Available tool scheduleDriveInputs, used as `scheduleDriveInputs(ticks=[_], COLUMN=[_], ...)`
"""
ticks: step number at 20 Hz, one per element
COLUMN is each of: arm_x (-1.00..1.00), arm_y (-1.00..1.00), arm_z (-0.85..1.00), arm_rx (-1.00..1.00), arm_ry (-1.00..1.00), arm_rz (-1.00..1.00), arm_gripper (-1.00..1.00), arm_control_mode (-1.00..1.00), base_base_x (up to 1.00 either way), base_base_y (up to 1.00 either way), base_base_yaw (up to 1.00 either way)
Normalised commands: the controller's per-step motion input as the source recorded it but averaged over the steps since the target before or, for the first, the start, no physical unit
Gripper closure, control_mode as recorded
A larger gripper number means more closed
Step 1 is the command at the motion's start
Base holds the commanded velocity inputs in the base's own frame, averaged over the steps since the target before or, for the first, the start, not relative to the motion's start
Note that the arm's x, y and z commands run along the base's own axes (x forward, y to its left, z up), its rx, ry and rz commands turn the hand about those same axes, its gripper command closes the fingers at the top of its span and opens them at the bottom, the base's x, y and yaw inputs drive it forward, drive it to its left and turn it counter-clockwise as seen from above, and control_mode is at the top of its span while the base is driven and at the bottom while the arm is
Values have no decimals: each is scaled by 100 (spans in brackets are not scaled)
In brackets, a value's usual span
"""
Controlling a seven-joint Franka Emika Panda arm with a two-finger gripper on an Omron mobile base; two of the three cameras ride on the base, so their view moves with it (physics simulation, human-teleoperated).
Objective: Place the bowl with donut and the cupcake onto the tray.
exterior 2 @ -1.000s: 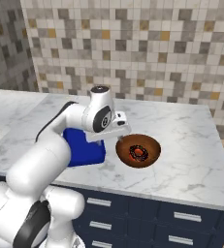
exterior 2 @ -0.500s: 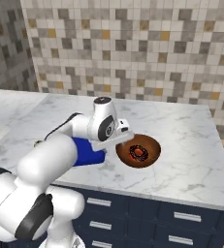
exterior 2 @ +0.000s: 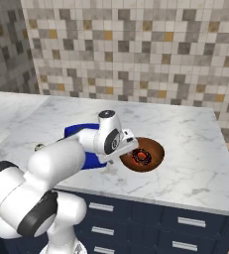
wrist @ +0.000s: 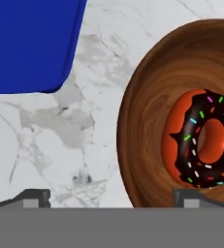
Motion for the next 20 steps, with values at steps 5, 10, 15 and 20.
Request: scheduleDriveInputs(ticks=[5,10,15,20], arm_x=[20,22,12,0], arm_y=[-13,-13,-7,0], arm_z=[-19,-16,-17,-18], arm_rx=[0,0,0,0], arm_ry=[0,0,0,0], arm_rz=[5,4,3,1], arm_gripper=[-100,-100,-100,-100], arm_control_mode=[-100,-100,-100,-100], base_base_x=[0,0,0,0], base_base_y=[0,0,0,0], base_base_yaw=[0,0,0,0])
